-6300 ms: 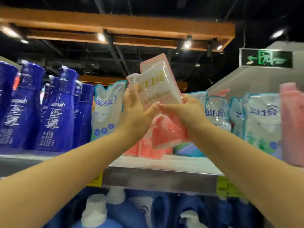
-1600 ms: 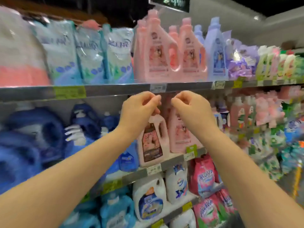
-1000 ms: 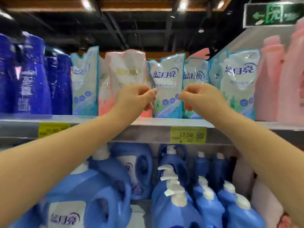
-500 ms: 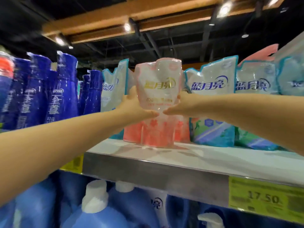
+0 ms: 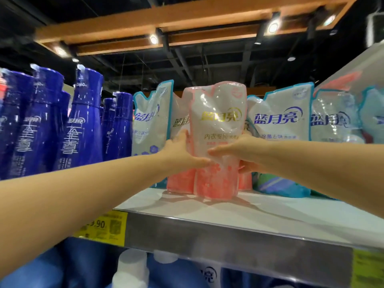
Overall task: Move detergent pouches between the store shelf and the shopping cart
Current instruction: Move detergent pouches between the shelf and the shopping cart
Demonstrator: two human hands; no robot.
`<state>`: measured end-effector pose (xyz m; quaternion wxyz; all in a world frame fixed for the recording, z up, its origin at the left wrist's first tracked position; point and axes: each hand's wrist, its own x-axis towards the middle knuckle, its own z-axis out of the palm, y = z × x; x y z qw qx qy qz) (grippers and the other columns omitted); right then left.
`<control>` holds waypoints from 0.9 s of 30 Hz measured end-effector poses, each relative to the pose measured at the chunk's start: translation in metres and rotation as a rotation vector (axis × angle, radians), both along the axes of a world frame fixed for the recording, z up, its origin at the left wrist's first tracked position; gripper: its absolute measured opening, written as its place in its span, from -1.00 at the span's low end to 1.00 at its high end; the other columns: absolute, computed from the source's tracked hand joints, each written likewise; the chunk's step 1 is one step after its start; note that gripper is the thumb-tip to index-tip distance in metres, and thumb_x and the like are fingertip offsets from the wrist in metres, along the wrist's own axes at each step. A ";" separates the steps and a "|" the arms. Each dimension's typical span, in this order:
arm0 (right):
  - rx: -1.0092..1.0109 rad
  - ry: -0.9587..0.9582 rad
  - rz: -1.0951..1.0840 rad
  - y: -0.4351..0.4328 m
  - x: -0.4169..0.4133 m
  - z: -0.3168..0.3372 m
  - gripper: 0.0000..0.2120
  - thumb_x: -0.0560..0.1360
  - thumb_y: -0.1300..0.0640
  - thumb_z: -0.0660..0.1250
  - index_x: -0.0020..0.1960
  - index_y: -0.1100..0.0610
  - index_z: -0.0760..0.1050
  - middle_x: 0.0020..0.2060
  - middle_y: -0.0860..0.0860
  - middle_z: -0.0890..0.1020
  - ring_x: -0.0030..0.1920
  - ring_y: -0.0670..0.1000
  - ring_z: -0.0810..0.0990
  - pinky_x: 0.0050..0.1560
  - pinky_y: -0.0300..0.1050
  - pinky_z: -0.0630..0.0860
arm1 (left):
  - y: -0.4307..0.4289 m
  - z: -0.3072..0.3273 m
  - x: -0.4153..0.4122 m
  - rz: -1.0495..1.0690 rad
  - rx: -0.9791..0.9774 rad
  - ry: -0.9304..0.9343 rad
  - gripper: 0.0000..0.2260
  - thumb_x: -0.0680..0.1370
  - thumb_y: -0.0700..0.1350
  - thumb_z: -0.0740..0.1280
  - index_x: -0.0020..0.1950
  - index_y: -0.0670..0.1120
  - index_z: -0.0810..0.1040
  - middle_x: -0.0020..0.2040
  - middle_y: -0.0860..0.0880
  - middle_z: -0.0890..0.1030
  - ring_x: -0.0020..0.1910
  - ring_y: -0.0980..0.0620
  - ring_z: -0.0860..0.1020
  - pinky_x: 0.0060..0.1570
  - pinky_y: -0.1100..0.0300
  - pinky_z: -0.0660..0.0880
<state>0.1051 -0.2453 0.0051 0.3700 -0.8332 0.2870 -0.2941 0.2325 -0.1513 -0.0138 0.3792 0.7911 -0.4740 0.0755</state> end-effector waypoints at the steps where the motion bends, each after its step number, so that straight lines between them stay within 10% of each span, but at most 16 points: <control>1: 0.016 -0.030 0.018 0.001 -0.002 0.000 -0.51 0.31 0.00 0.53 0.19 0.10 0.52 0.03 0.08 0.64 0.03 0.10 0.62 0.12 0.08 0.55 | -0.002 -0.001 -0.002 -0.028 -0.040 -0.049 -0.04 0.31 0.22 0.46 0.51 0.16 -0.11 0.45 -0.05 0.19 0.39 -0.09 0.28 0.32 0.02 0.30; 15: -0.155 -0.282 -0.115 0.032 -0.023 0.015 -0.71 0.32 0.12 0.50 0.03 0.01 0.59 -0.10 0.08 0.69 -0.09 0.09 0.68 -0.01 0.14 0.62 | 0.004 0.014 -0.032 -0.496 -0.309 -0.014 -0.42 0.34 0.07 0.46 0.31 0.12 0.34 0.02 0.09 0.59 -0.10 0.10 0.61 -0.15 0.17 0.59; 21: -0.241 -0.336 -0.146 0.059 -0.077 0.036 -0.55 0.32 0.09 0.51 0.18 0.09 0.50 -0.04 0.06 0.67 -0.10 0.01 0.67 -0.10 -0.02 0.64 | 0.021 0.028 -0.082 -0.679 -0.491 0.044 -0.41 0.40 -0.06 0.47 0.35 0.10 0.29 -0.06 0.21 0.57 -0.11 0.36 0.57 -0.15 0.42 0.54; 24: -0.249 -0.350 -0.181 0.077 -0.123 0.035 -0.51 0.30 0.06 0.53 0.16 0.08 0.46 -0.04 0.03 0.66 -0.12 -0.03 0.67 -0.17 -0.10 0.65 | 0.030 0.027 -0.123 -0.707 -0.505 0.017 -0.39 0.33 0.04 0.50 0.29 0.18 0.29 0.03 0.16 0.58 0.16 0.08 0.55 0.15 -0.02 0.52; 27: -0.236 -0.349 -0.203 0.094 -0.181 0.027 -0.68 0.32 0.09 0.53 0.03 0.02 0.51 -0.09 0.00 0.66 -0.13 -0.03 0.66 -0.16 -0.12 0.64 | 0.043 0.022 -0.177 -0.813 -0.495 0.012 -0.42 0.37 -0.05 0.50 0.27 0.16 0.28 -0.06 0.26 0.54 -0.05 0.28 0.55 0.02 0.20 0.57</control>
